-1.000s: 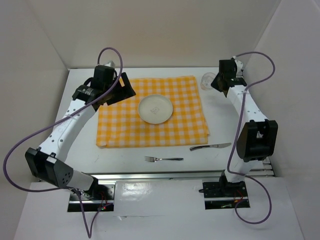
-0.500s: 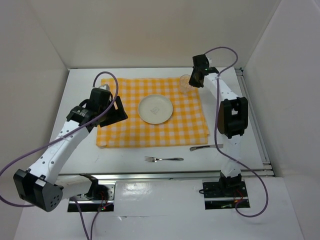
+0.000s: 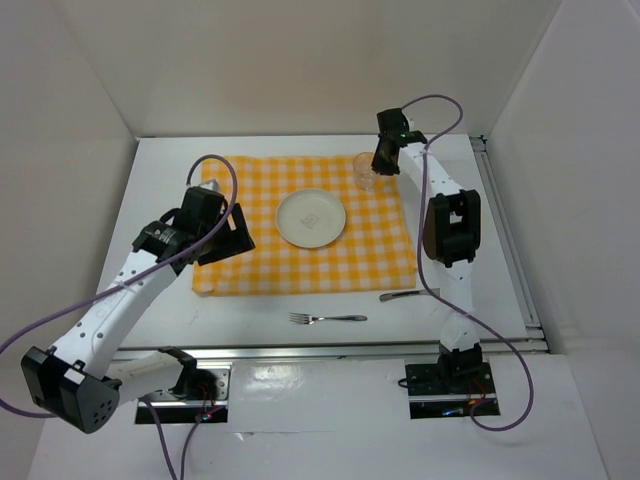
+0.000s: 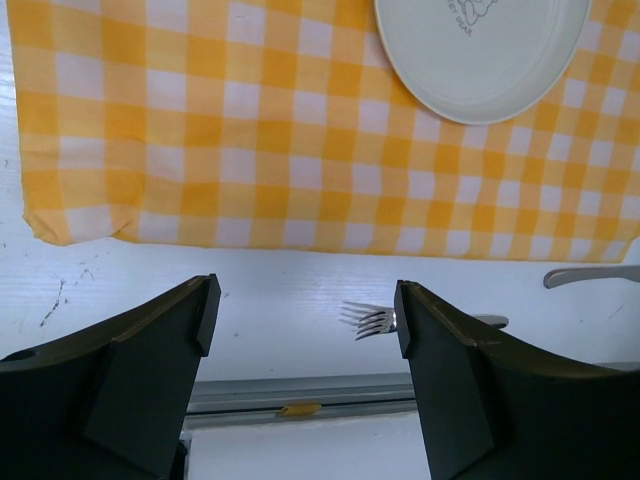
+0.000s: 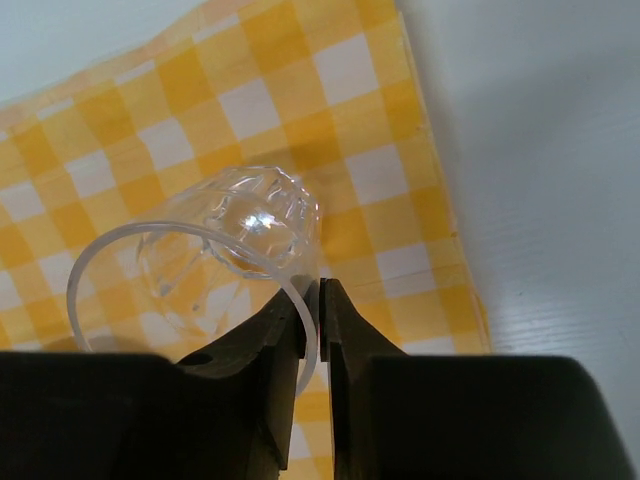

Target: Set the dinner table for one person

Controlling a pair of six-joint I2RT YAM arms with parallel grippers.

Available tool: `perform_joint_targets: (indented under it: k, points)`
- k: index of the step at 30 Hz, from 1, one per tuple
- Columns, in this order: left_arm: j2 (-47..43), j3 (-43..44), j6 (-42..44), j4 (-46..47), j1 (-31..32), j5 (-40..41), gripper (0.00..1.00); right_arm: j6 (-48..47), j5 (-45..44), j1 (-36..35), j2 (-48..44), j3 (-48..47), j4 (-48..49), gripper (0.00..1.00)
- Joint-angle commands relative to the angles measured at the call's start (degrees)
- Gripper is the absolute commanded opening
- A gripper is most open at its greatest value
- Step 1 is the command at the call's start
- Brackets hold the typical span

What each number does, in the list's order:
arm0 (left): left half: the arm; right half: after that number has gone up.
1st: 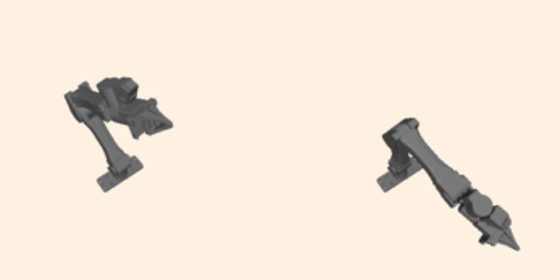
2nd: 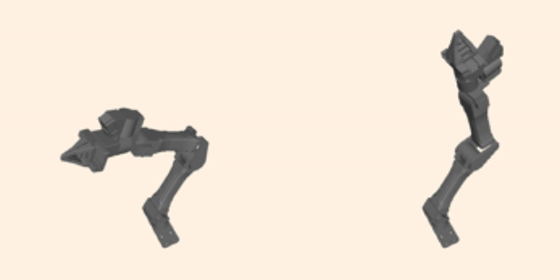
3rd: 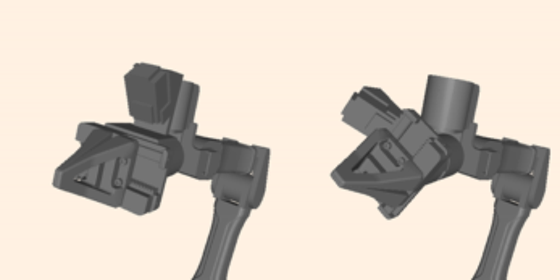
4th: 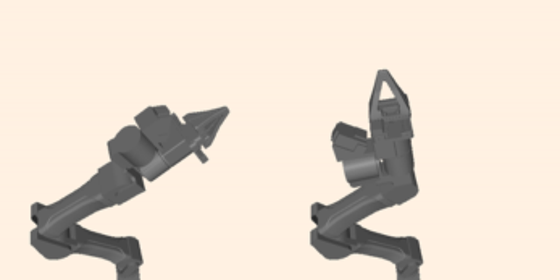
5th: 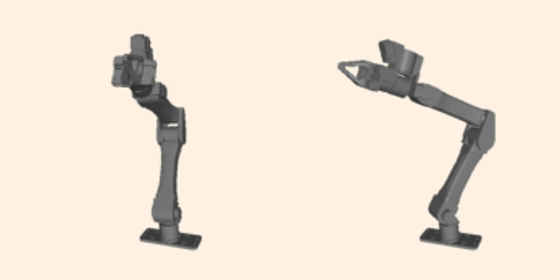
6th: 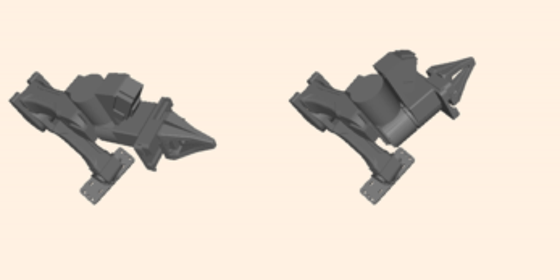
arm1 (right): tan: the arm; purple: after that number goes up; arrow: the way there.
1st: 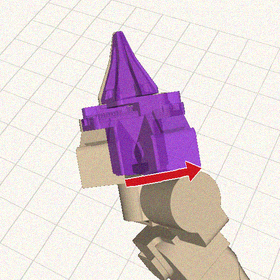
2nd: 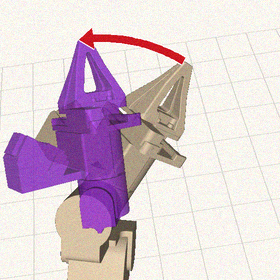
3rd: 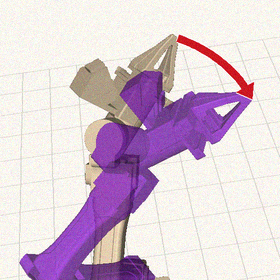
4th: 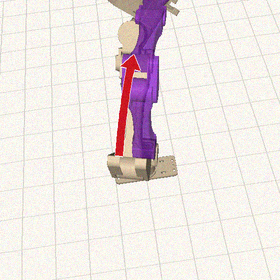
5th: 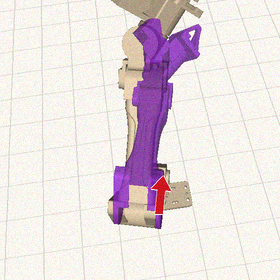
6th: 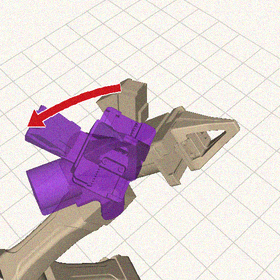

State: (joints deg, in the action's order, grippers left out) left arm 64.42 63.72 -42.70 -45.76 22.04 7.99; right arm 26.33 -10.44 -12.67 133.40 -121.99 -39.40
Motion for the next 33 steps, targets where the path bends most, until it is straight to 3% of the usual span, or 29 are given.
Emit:
perform_joint_targets:
  k: [1,3,4,9,10,14,18,22,23,25,26,29,33]
  points:
    - [-0.4,1.4,-0.7,-2.2,1.4,1.8,0.89,0.4,0.0,-0.9,1.4,-4.1,-0.6,0.22]
    - [-1.0,1.9,-0.7,-2.8,2.3,2.5,0.89,0.9,0.0,-0.9,2.0,-4.8,-0.6,0.28]
    - [-1.0,2.5,-0.7,-3.5,2.9,3.0,0.89,0.9,0.0,-0.9,2.0,-4.8,-1.2,0.47]
    - [-1.0,5.9,-0.7,-6.1,6.6,4.6,0.89,0.9,1.2,-1.4,-1.5,-5.4,-1.2,0.87]
    - [-0.2,6.7,-0.7,-6.9,8.6,6.3,0.89,0.9,1.7,-1.4,-2.4,-5.4,-1.2,0.90]
    - [1.0,7.8,-3.4,-8.5,12.4,9.7,0.89,0.9,1.1,-2.1,-11.3,-2.5,-0.4,0.97]
    - [2.1,5.8,-5.7,-8.5,14.7,9.7,0.87,-0.6,0.4,-3.6,-23.2,7.7,2.3,1.00]
    - [3.3,4.6,-11.3,-10.4,18.3,11.3,0.87,-3.3,2.5,-6.7,-38.5,26.8,7.6,0.94]
    - [3.3,4.0,-12.6,-11.1,18.3,12.1,0.87,-4.3,4.0,-8.3,-42.0,37.0,10.7,0.92]
    - [3.3,4.0,-15.2,-12.9,18.8,13.1,0.87,-7.8,10.7,-10.6,-52.2,46.6,13.3,0.90]
    - [2.8,5.3,-15.9,-13.7,18.8,14.9,0.87,-7.9,12.2,-13.8,-54.8,53.9,12.6,0.89]
    - [2.8,11.1,-16.5,-18.9,14.8,18.7,0.87,-9.0,15.8,-22.7,-60.1,61.3,6.5,0.89]
    - [3.3,19.8,-11.4,-20.2,9.9,18.1,0.87,-5.2,13.0,-35.0,-58.9,64.4,0.7,0.87]
